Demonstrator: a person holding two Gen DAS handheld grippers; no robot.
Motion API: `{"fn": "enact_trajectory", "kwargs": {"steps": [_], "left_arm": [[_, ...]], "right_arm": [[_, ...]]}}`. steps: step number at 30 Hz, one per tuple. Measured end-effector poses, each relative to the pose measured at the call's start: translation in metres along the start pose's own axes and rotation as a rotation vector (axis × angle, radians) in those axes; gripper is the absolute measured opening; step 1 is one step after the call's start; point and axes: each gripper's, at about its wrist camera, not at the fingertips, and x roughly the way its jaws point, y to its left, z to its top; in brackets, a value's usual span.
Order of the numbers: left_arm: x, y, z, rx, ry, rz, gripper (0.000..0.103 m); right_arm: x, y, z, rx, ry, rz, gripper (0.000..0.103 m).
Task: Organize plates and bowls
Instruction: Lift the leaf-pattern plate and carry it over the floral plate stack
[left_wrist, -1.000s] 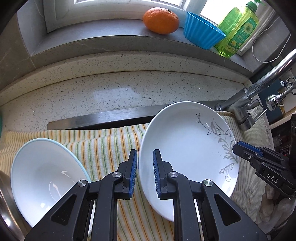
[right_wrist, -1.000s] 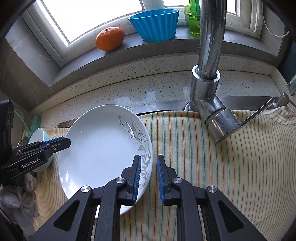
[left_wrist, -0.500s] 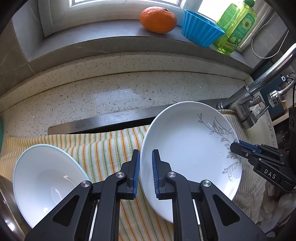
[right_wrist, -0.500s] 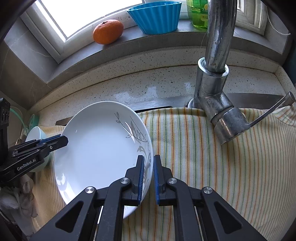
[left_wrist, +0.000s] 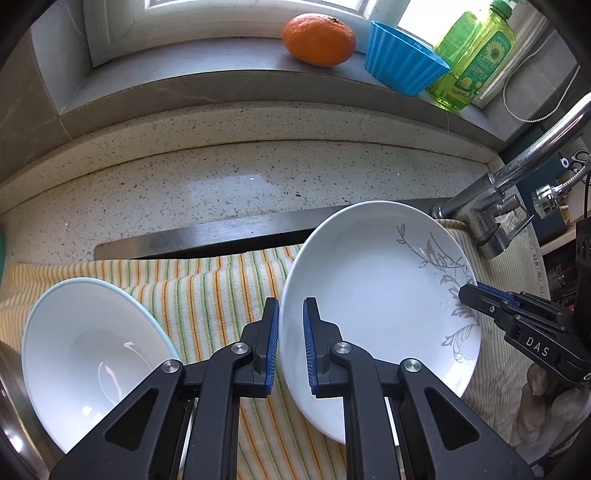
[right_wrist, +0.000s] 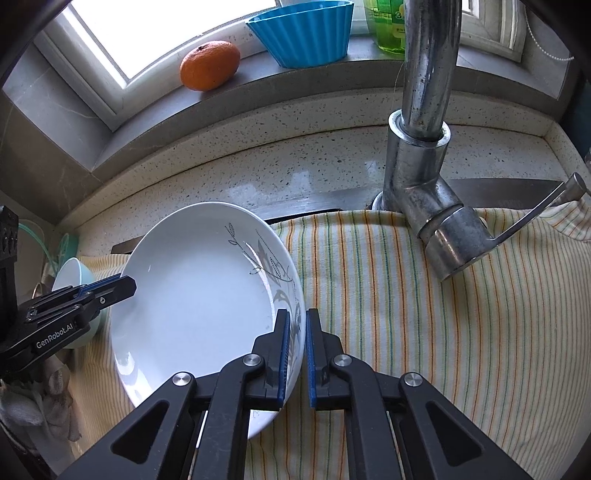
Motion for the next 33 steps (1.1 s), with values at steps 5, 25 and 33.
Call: {"fn": "enact_trajectory", "kwargs": {"steps": [5,25,33], "left_arm": [[-0.006,-0.002,-0.003,-0.01,-0.008,-0.012,0.011],[-0.058,-0.004,-0.02,-0.035,-0.083,-0.046,0.011],[-0.086,-0.008,-0.033,-0.057,-0.124,-0.04,0.011]], "right_arm": [[-0.008,-0.002,-0.001,0.014,-0.012,-0.001,0.008],[-0.061,0.006,-0.013,0.032,-0.08,0.04,0.008],[-0.089,0.016,-0.025,0.014,-0.102,0.069,0.008]]}}
